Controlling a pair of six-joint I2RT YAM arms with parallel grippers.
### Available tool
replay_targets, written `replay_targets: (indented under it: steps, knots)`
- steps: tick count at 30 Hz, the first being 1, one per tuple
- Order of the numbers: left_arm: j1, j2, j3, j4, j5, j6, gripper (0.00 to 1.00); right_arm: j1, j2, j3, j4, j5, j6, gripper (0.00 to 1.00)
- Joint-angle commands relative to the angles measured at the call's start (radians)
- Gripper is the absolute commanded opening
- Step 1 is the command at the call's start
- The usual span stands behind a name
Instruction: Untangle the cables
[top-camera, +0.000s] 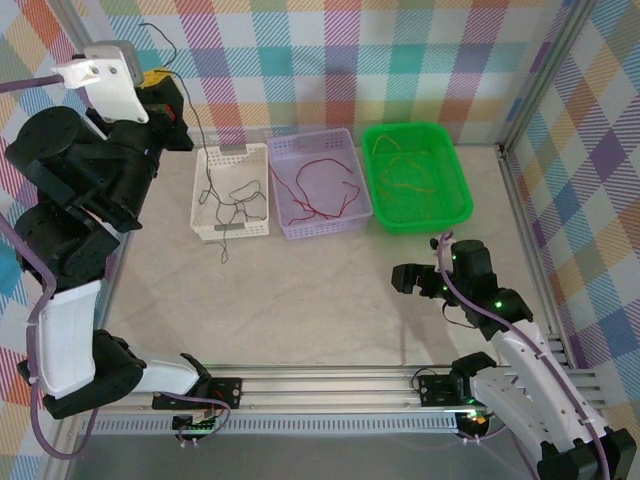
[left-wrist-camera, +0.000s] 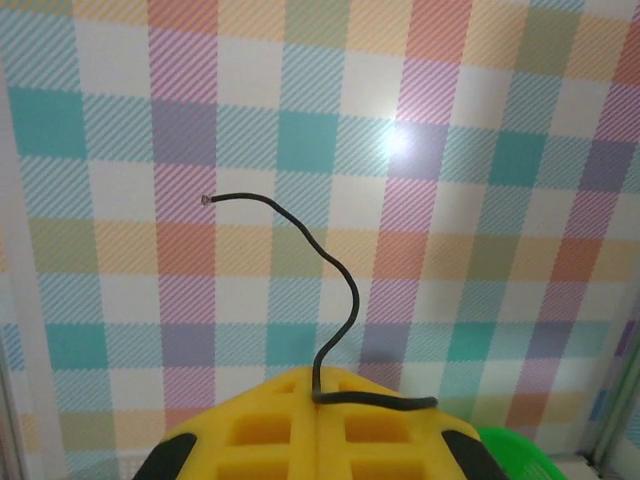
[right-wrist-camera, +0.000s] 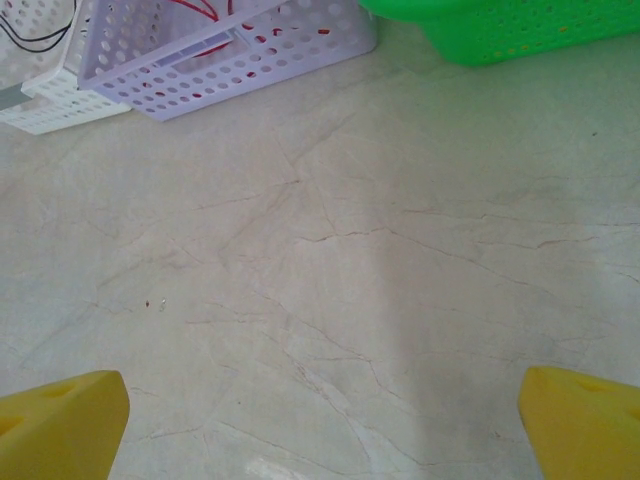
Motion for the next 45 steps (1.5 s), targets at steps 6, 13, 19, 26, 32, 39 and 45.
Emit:
replay_targets:
  steps: [6, 13, 19, 26, 32, 39, 45]
  knots:
    - [0.012, 0.024, 0.023, 0.221, -0.028, 0.150, 0.00, -0.007, 0.032, 0.020, 0.022, -0.047, -0.022, 1.00]
    - [0.012, 0.056, 0.043, 0.353, -0.023, 0.228, 0.00, -0.006, 0.046, 0.020, 0.025, -0.058, -0.028, 1.00]
    - [0.012, 0.102, 0.071, 0.421, -0.012, 0.266, 0.00, -0.007, 0.058, 0.017, 0.023, -0.065, -0.028, 1.00]
    - [0.021, 0.169, 0.102, 0.557, 0.013, 0.295, 0.00, -0.007, 0.083, 0.016, 0.033, -0.073, -0.029, 1.00]
    - [0.076, 0.218, 0.105, 0.652, 0.041, 0.292, 0.00, -0.007, 0.102, 0.011, 0.037, -0.102, -0.028, 1.00]
    - [0.225, 0.276, 0.122, 0.672, 0.070, 0.150, 0.00, -0.005, 0.134, 0.004, 0.048, -0.136, -0.025, 1.00]
    - [0.383, 0.323, 0.134, 0.616, 0.098, -0.035, 0.00, -0.002, 0.145, -0.004, 0.058, -0.168, -0.019, 1.00]
